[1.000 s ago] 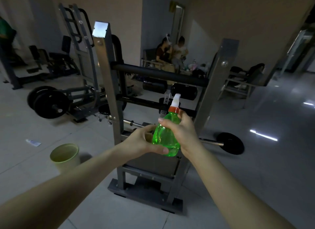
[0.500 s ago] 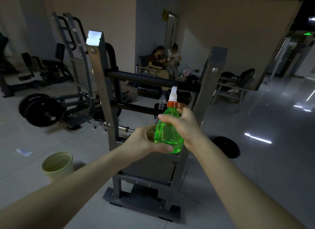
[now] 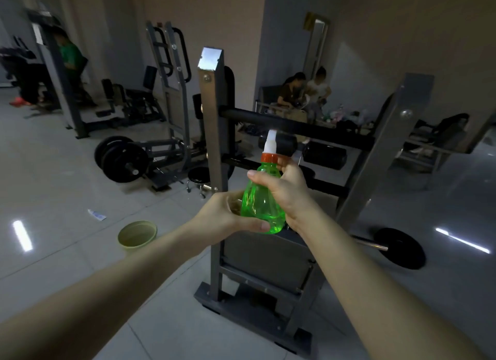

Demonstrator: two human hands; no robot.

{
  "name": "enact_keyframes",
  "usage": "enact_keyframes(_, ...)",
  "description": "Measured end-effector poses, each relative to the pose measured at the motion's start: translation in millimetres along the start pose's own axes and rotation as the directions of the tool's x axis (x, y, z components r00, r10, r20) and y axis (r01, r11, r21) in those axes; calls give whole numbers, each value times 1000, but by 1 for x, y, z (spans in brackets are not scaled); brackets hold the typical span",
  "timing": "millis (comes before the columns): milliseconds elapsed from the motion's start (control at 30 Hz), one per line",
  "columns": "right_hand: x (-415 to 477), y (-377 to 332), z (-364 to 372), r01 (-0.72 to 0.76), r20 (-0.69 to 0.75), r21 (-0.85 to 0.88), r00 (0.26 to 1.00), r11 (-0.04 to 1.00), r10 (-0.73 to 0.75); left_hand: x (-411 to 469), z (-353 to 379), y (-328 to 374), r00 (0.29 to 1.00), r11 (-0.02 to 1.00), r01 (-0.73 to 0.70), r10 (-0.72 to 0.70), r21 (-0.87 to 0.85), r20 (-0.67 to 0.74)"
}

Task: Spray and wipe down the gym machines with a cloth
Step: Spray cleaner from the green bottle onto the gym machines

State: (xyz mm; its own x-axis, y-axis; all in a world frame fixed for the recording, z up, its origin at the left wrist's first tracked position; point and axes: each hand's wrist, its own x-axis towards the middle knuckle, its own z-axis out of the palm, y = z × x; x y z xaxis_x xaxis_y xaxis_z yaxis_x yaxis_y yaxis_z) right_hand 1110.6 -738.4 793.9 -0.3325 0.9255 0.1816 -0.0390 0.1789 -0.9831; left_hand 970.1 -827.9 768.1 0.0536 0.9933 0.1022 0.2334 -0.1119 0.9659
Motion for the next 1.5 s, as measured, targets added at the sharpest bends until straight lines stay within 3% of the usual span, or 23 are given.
enact_keyframes(200, 9, 2, 21, -8, 122, -27, 992, 1000, 11, -7, -20, -7, 998, 1000, 22, -22, 0, -56)
enact_keyframes(533, 20, 3, 50, 0, 160, -47, 987, 999, 7, -10, -48, -16, 995, 999, 33, -32, 7, -98)
enact_keyframes(1000, 31, 31, 108, 13, 13, -20, 1000, 1000, -13, -19, -101, -38, 997, 996, 76, -74, 38, -36)
enact_keyframes(1500, 87, 128, 232, -149, -31, 51, 988, 988, 151, -2, -226, -140, 970, 969, 242, -240, 53, -45)
